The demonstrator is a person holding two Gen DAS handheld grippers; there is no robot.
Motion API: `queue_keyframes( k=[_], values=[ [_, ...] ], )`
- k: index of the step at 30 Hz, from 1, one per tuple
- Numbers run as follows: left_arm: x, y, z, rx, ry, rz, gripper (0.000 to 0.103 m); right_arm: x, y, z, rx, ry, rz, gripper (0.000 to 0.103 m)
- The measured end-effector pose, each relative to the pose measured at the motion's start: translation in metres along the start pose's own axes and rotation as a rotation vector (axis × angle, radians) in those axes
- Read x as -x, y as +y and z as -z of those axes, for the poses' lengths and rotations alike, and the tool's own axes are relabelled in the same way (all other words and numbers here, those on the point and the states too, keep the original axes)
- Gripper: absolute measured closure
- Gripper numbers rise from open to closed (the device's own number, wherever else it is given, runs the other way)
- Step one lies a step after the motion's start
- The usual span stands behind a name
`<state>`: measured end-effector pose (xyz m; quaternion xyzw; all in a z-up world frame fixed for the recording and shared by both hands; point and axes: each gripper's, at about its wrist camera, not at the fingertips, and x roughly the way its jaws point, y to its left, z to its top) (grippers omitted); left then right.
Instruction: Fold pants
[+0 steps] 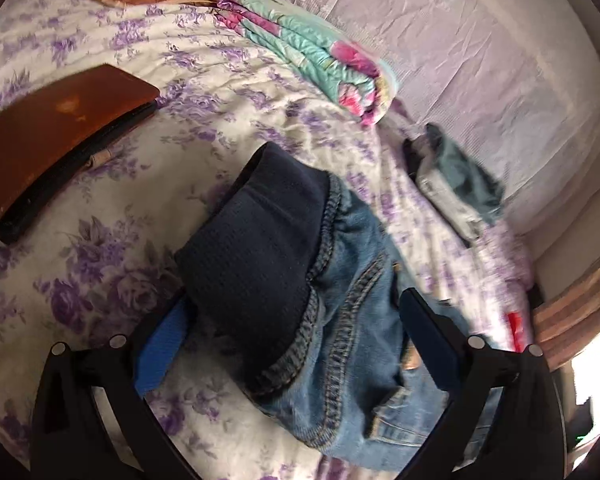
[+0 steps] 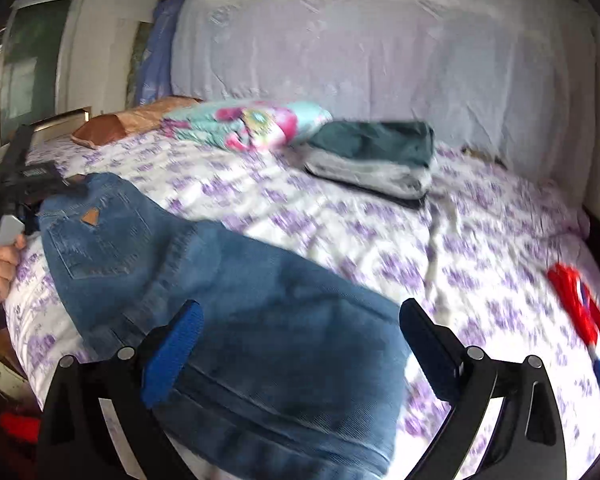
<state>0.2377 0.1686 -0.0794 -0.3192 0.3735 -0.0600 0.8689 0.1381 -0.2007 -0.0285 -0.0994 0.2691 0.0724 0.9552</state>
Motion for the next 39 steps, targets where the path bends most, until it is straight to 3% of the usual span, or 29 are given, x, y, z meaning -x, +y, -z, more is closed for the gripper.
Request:
queue_keyframes(
  k=[3,4,5,6,8,12,15,18,20,22,23,26,32,36,39],
  values=[
    [0.001,0.004,-0.002,0.036,-0.013,0.026,0.010,-0.012,-0.001,0.016,0.056,0.070,0.069,0.004],
    [0.001,0.003,-0.002,0.037,-0.017,0.017,0.016,-0.017,0.002,0.020,0.078,0.106,0.081,0.004],
    [-0.001,0.001,-0.002,0.038,-0.020,-0.007,0.030,-0.026,0.005,0.022,0.097,0.148,0.081,0.004],
    [-0.003,0.001,-0.002,0.043,-0.022,-0.036,0.037,-0.027,0.005,0.021,0.097,0.148,0.079,0.004],
    [-0.002,0.001,-0.002,0.048,-0.034,-0.044,0.042,-0.024,0.005,0.019,0.090,0.129,0.065,0.004],
    [0.011,-0.008,0.001,0.009,-0.082,-0.062,0.063,0.000,-0.008,0.021,0.025,0.016,0.077,0.004],
    [0.023,-0.022,0.003,-0.029,-0.119,-0.074,0.068,-0.025,-0.009,0.031,0.046,0.173,0.081,0.004],
    [0.037,-0.045,0.007,-0.106,-0.167,-0.103,0.070,-0.008,-0.021,0.025,-0.001,0.080,0.062,0.004],
    [0.048,-0.067,0.013,-0.187,-0.209,-0.123,0.071,0.003,-0.034,0.026,-0.060,0.028,0.127,0.004],
    [0.060,-0.089,0.019,-0.259,-0.254,-0.136,0.072,-0.011,-0.033,0.032,-0.002,0.119,0.162,0.004],
    [0.068,-0.105,0.024,-0.308,-0.287,-0.140,0.072,-0.021,-0.029,0.036,0.047,0.173,0.154,0.004],
    [0.086,-0.151,0.043,-0.449,-0.368,-0.138,0.072,-0.007,-0.040,0.033,-0.007,0.109,0.095,0.004],
    [0.097,-0.258,0.116,-0.818,-0.495,-0.106,0.073,-0.017,-0.121,0.060,-0.473,0.120,-0.164,0.004],
    [0.071,-0.315,0.184,-1.067,-0.468,-0.043,0.073,-0.003,-0.154,0.083,-0.710,0.020,-0.198,0.004],
    [0.016,-0.336,0.244,-1.264,-0.353,-0.037,0.073,-0.004,-0.161,0.087,-0.754,0.001,-0.223,0.004]
  ],
)
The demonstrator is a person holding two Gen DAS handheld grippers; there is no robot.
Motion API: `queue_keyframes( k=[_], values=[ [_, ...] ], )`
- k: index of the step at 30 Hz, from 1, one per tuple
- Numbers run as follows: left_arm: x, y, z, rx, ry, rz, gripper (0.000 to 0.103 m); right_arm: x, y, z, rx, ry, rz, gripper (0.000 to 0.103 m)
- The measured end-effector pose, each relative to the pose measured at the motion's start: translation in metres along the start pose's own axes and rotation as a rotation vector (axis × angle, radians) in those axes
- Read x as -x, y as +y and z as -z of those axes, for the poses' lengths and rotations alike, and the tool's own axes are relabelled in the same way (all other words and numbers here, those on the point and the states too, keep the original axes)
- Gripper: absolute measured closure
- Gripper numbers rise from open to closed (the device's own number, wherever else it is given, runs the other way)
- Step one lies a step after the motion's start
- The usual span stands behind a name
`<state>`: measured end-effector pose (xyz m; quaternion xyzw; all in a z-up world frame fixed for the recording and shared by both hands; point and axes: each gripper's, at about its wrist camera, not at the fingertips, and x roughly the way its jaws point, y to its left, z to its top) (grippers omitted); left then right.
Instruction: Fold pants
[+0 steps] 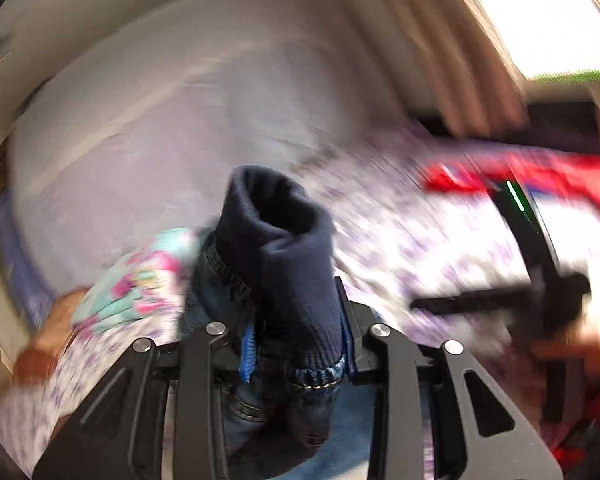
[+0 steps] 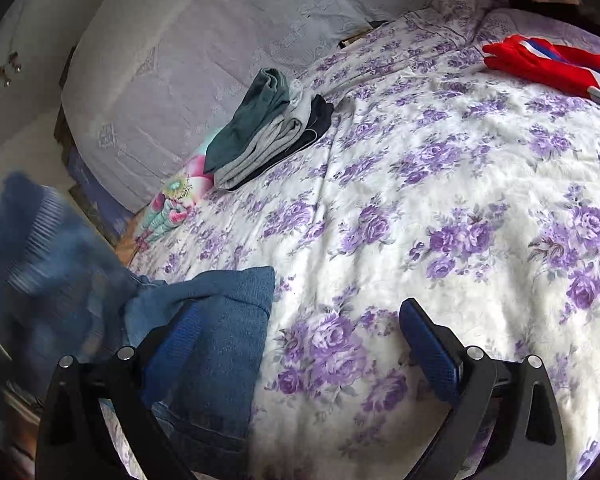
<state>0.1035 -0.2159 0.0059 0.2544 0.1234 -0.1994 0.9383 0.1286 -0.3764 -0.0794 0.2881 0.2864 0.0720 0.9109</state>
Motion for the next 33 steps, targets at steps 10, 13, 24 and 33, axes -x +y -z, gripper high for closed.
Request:
queue_keyframes(
  k=[10,13,24,33],
  values=[
    [-0.011,-0.018,0.034,-0.014,0.073,0.127,0.023,0.009,-0.019,-0.008,-0.064,-0.049,-0.038,0.004],
    [0.011,0.009,0.029,0.065,0.045,0.130,0.023,0.011,-0.020,-0.010,-0.069,-0.061,-0.047,0.004],
    [-0.031,0.123,0.058,0.404,0.258,0.019,0.013,0.012,0.095,-0.028,0.469,-0.100,0.163,0.004],
    [-0.062,0.116,0.083,0.455,0.321,0.073,0.011,-0.044,0.040,-0.028,0.368,0.114,0.134,0.003]
  ],
)
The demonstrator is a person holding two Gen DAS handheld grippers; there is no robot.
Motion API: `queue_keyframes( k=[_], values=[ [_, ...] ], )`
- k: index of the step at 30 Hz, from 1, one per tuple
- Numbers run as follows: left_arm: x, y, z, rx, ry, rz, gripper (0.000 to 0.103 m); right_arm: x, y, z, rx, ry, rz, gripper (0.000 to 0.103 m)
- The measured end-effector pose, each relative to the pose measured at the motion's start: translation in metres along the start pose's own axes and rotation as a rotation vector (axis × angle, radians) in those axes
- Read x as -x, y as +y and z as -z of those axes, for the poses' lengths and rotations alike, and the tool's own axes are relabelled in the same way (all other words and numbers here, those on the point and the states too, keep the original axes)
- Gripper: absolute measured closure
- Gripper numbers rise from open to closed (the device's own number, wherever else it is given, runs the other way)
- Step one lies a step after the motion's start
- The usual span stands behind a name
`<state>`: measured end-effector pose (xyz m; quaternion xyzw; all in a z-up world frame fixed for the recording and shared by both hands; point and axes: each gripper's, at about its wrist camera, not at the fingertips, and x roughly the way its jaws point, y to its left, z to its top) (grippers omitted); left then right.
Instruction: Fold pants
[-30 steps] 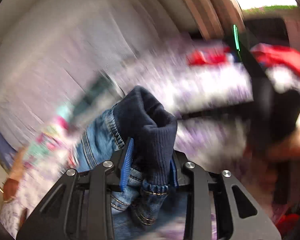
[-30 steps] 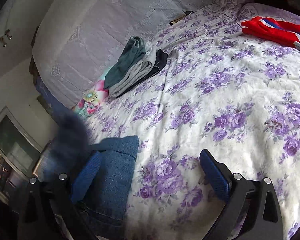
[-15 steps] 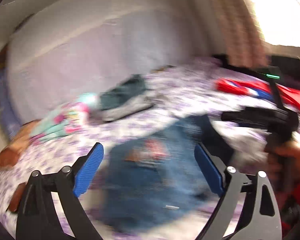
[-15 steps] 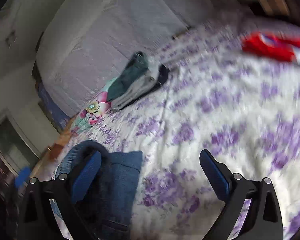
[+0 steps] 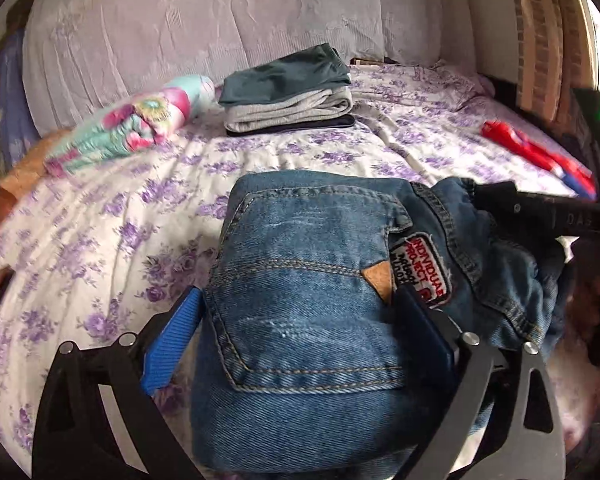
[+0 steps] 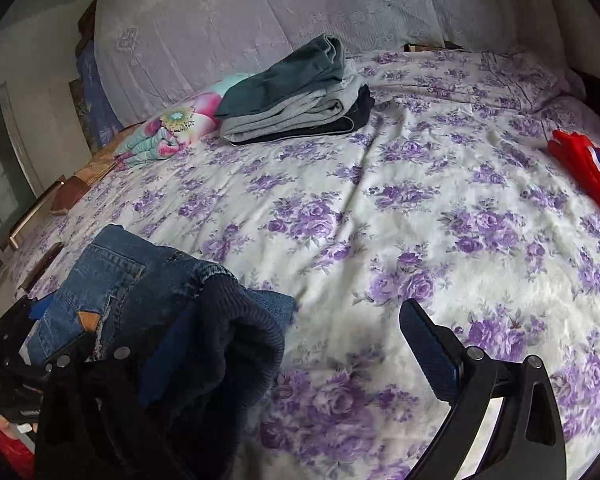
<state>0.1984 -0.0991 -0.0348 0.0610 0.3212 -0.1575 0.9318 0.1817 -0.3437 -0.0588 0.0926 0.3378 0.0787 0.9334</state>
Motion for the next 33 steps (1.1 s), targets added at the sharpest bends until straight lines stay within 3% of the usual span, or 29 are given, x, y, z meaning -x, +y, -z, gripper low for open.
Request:
queue_keyframes(
  k=[2,4,6,9,11,12,14,15,18,20,23,26,28,30,33],
  values=[
    [0.010,0.009,-0.003,0.042,-0.008,0.048,0.011,0.020,0.005,-0.002,-0.015,-0.047,0.011,0.004],
    [0.025,0.012,-0.006,0.042,-0.079,-0.001,0.011,0.050,0.019,-0.002,-0.004,-0.124,0.021,0.004],
    [0.033,0.010,-0.014,-0.005,-0.116,-0.060,0.011,0.071,0.044,-0.003,0.089,-0.163,0.000,0.004],
    [0.015,0.006,-0.016,-0.039,-0.061,-0.073,0.011,0.065,0.076,0.014,0.233,-0.100,0.049,0.004],
    [-0.010,0.005,-0.007,-0.050,-0.015,-0.097,0.006,0.038,0.080,0.031,0.295,-0.004,0.135,0.003],
    [-0.018,0.007,0.000,-0.030,-0.019,-0.095,0.005,0.021,0.072,0.043,0.278,0.038,0.106,0.004],
    [-0.022,0.016,0.000,0.033,-0.002,-0.060,0.005,0.015,0.052,0.036,0.150,0.108,-0.006,0.003],
    [-0.021,0.017,0.001,0.040,0.008,-0.053,0.005,0.014,0.052,0.035,0.158,0.114,-0.012,0.003],
    [-0.014,0.020,0.002,0.050,0.002,-0.049,0.006,0.023,0.059,0.037,0.181,0.075,0.002,0.004],
    [-0.001,0.021,0.002,0.052,-0.009,-0.033,0.006,0.047,0.066,0.035,0.195,-0.007,0.023,0.004],
    [0.011,0.016,0.005,0.012,-0.037,-0.085,0.006,0.076,0.074,0.023,0.203,-0.142,0.051,0.004],
    [0.012,0.013,0.011,-0.016,-0.049,-0.122,0.006,0.073,0.080,0.011,0.239,-0.173,0.101,0.004],
    [0.012,0.015,0.014,0.005,-0.053,-0.117,0.006,0.055,0.075,0.002,0.231,-0.147,0.131,0.004],
    [0.008,0.019,0.016,0.030,-0.051,-0.105,0.004,0.027,0.065,0.003,0.211,-0.061,0.149,0.004],
    [0.002,0.023,0.018,0.050,-0.040,-0.085,0.004,0.007,0.042,0.009,0.108,-0.021,0.056,0.003]
  ],
)
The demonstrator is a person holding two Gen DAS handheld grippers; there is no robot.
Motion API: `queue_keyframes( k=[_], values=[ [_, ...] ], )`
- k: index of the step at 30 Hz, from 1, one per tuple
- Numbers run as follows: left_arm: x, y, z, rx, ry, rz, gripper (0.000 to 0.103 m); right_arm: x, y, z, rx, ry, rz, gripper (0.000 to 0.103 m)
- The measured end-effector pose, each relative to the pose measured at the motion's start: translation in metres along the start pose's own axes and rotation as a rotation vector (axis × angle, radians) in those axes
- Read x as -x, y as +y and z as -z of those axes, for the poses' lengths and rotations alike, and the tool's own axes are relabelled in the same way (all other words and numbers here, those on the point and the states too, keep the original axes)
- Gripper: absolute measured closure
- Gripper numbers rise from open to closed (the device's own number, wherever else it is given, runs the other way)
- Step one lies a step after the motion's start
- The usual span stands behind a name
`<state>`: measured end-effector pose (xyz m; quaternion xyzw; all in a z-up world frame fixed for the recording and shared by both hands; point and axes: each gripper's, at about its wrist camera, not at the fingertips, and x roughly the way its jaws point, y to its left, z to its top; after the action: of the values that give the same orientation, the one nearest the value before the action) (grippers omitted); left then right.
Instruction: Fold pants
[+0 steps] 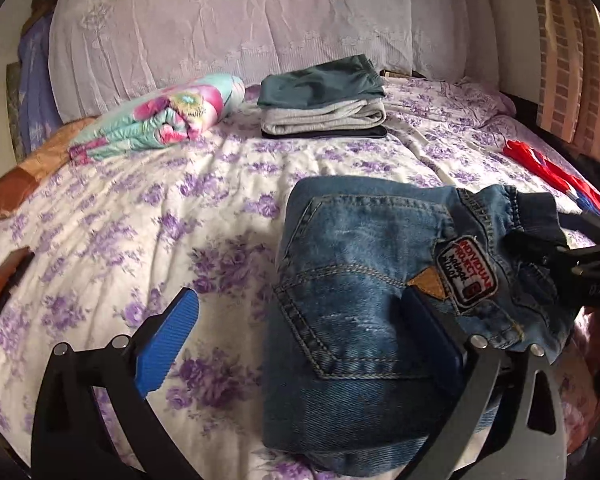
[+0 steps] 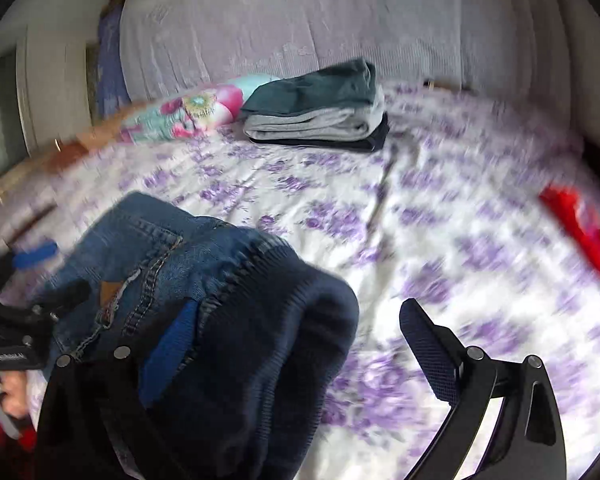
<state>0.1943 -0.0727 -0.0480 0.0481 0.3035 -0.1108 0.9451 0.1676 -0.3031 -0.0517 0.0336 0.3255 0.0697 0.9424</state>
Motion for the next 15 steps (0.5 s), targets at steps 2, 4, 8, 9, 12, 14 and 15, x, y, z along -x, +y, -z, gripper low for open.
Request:
queue_keyframes(
  k=[2,4,8,9,12,14,15],
  values=[
    [-0.002,0.002,0.001,0.016,0.003,0.020,0.004,-0.001,-0.006,0.000,-0.038,0.019,-0.041,0.003],
    [-0.002,0.002,0.002,0.018,0.003,0.023,0.004,-0.002,-0.005,0.001,-0.042,0.014,-0.048,0.003],
    [-0.002,0.002,0.002,0.019,-0.005,0.015,0.004,0.010,-0.001,0.004,-0.074,-0.012,-0.052,0.004],
    [-0.002,0.002,0.002,0.019,-0.005,0.014,0.004,0.016,-0.001,0.005,-0.081,-0.023,-0.051,0.004],
    [-0.003,0.002,0.002,0.024,-0.004,0.018,0.004,0.037,0.007,0.009,-0.077,-0.079,-0.066,0.004],
    [-0.003,0.003,0.002,0.026,-0.005,0.018,0.004,0.048,0.015,0.012,-0.040,-0.100,-0.049,0.004],
    [-0.002,0.003,0.002,0.025,-0.005,0.017,0.004,0.050,0.018,0.013,-0.023,-0.098,-0.040,0.004]
  ],
)
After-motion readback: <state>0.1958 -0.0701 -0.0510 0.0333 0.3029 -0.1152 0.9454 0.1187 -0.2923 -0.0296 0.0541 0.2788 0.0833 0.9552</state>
